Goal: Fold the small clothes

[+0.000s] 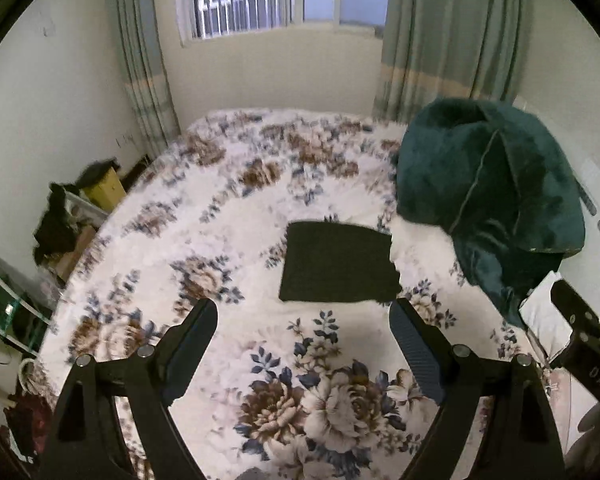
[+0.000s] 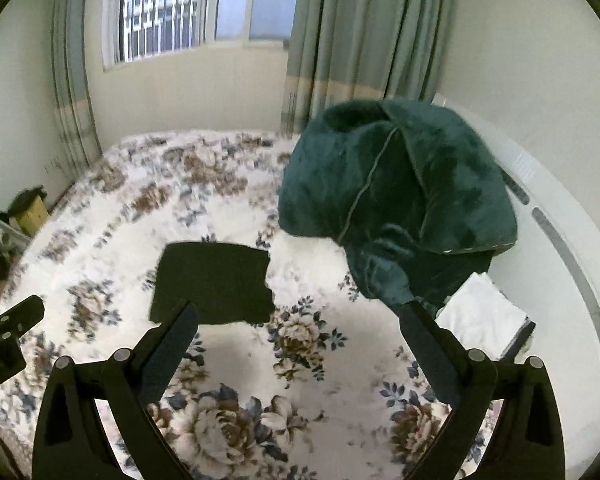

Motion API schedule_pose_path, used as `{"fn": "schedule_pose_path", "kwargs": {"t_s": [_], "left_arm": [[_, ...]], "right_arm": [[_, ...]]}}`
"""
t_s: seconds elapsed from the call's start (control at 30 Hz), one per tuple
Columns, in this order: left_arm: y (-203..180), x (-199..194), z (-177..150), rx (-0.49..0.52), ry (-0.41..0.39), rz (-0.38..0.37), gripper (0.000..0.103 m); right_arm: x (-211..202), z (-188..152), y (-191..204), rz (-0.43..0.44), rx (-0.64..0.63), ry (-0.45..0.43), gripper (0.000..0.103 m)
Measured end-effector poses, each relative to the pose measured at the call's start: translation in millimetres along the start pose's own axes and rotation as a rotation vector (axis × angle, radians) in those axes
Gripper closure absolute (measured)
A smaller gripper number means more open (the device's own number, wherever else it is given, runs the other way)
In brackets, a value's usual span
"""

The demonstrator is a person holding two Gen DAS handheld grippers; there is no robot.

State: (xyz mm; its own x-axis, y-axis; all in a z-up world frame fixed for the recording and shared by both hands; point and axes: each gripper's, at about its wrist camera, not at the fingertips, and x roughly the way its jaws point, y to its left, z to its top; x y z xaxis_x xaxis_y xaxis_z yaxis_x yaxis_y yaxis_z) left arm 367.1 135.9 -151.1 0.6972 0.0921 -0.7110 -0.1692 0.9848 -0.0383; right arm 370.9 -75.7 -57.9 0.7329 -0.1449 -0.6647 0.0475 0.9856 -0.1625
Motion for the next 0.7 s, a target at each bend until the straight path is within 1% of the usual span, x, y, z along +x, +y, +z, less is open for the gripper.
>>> {"fn": "schedule_pose_path", "kwargs": {"t_s": [0.1, 0.2, 0.27, 0.4, 0.5, 0.6, 0.7], "left_arm": [[-3, -43, 3, -0.003, -0.046, -0.007, 0.015], [-5, -76, 0, -0.004, -0.076, -0.020, 0.015], [-6, -93, -3, -0.003, -0.091, -0.027, 0.015], [-8, -117, -11, 0.001, -0.105, -0.041, 0.015], [-9, -124, -18, 0.007, -0.103, -0.040, 0.015], [-9, -130, -24, 0.003, -0.094, -0.047, 0.015], [-10, -134, -29, -0.001, -0.091, -0.040, 0.015]], "right_arm": [[-58, 4, -11, 0.024, 0.014, -0.031, 0.001], [-102, 4, -17, 0.038, 0.018, -0.060, 0.001], [-133, 3, -21, 0.054, 0.019, -0.075, 0.001], [-180, -3, -27, 0.066, 0.017, -0.108, 0.001], [-204, -7, -30, 0.069, 0.015, -0.124, 0.001], [-219, -12, -32, 0.069, 0.007, -0.132, 0.001], [-224, -15, -31, 0.072, -0.008, -0.128, 0.001]]}}
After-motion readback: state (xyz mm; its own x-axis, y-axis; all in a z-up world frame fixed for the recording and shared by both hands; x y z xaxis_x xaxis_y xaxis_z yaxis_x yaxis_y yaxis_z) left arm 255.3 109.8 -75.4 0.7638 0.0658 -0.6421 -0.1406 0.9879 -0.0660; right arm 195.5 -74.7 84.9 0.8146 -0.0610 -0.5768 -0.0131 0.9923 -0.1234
